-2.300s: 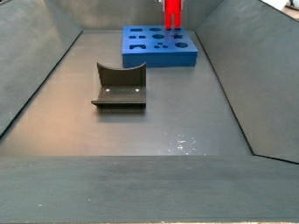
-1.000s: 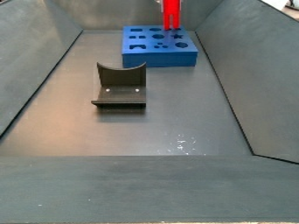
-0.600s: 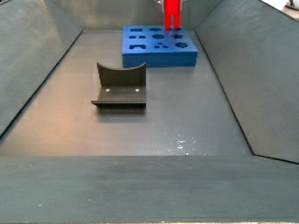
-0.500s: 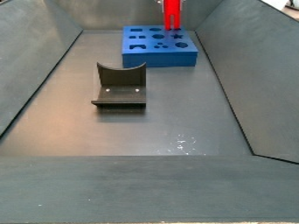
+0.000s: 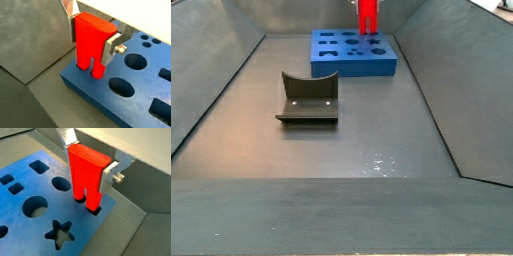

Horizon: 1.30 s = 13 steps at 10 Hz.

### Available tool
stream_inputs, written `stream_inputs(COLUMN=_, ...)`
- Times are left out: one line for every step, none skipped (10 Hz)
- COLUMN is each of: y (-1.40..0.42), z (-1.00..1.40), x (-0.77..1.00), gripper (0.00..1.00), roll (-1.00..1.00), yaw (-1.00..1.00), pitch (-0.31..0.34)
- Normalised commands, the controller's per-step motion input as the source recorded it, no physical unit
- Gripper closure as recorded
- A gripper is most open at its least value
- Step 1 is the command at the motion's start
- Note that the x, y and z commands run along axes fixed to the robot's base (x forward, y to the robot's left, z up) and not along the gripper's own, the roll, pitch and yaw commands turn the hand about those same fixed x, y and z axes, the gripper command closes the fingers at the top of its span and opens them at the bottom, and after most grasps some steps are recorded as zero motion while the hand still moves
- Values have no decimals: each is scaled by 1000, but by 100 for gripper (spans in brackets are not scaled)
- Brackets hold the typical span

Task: Pick up the square-circle object. Move up. Rotate the square-circle object. Move to above the board. Insert the square-circle object.
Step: Insert the square-circle object.

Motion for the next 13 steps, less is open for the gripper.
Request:
stream_inputs(y=40, z=-46, x=0, gripper=100, roll=-13, yaw=0, pitch=-16)
stream_inputs(y=9, z=-77, x=0, gripper=100, roll=-13, yaw=0, pitch=-30)
stream_inputs(y=0, z=-117, x=0, gripper=100, roll=0, yaw=0, pitch=-37)
stream_inputs(y=9, z=-154, x=-66, gripper=100, roll=-33, yaw=0, pitch=-63)
stream_inputs(y=0, z=-191, x=-109, gripper=100, roll=-7, yaw=17, pitch=-90)
stream_inputs(y=0, z=-189, x=-43, gripper=100, roll=-29, yaw=20, pitch=-89)
stream_inputs(y=0, z=-203, x=0, gripper=100, roll=-94, yaw=0, pitch=-91)
stream_inputs(y=0, z=-214, x=0, gripper=100, roll=-123, yaw=0, pitch=-119)
stream_inputs(y=0, z=-300, x=9, gripper=100, roll=-134, yaw=0, pitch=-151)
stream_inputs(y=0, z=-371, x=134, gripper=100, roll=-226, yaw=-11, pitch=-210)
stream_inputs(y=0, z=-346, x=0, gripper=100, roll=-153, yaw=0, pitch=-216)
stream_inputs(y=37, z=-163, x=-3, gripper=100, roll=0, yaw=0, pitch=-124)
stream_inputs(y=51, z=-69, x=-171, gripper=100, roll=0, yaw=0, pitch=-70)
